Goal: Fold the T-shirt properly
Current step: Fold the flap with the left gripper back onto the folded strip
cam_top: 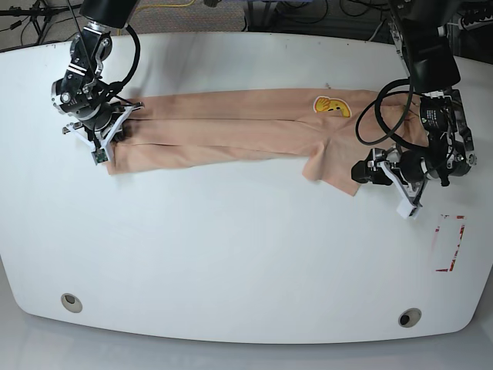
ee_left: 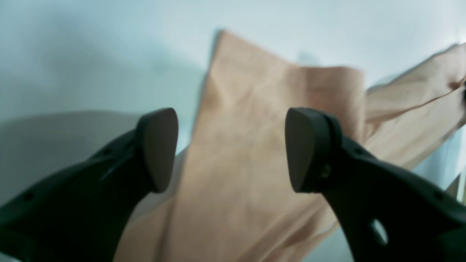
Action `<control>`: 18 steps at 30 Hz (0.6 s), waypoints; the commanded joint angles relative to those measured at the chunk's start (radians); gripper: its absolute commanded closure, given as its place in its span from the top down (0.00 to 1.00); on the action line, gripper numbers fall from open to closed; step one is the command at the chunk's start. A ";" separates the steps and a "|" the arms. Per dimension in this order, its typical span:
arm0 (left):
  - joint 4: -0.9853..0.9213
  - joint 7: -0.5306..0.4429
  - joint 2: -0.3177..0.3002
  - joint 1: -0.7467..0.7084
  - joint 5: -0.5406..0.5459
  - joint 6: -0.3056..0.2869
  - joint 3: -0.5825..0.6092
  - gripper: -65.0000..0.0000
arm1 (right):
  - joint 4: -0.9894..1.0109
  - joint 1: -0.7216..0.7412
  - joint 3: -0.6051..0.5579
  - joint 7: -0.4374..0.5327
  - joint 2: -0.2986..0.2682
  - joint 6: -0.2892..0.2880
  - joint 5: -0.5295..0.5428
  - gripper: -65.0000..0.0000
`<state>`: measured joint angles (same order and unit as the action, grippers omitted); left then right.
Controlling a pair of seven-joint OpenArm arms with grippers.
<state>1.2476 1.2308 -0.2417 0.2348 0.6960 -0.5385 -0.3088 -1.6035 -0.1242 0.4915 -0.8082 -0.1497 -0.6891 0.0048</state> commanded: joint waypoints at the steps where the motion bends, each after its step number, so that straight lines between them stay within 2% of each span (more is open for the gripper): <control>1: -0.015 -0.012 -0.009 0.021 0.015 -0.002 0.000 0.67 | -0.021 -0.004 0.000 -0.029 -0.004 -0.009 -0.009 0.06; 9: -0.030 -0.032 0.021 0.034 0.004 0.004 0.001 0.67 | -0.028 -0.004 0.000 -0.029 -0.004 -0.009 -0.007 0.06; 18: -0.032 -0.078 0.023 0.039 -0.108 -0.002 0.001 0.68 | -0.028 -0.004 0.000 -0.029 -0.004 -0.009 -0.007 0.06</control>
<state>1.2030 1.1706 -0.2062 0.2516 0.5793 -0.5350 -0.3050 -1.6215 -0.1314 0.4908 -0.8165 -0.1463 -0.6899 0.0040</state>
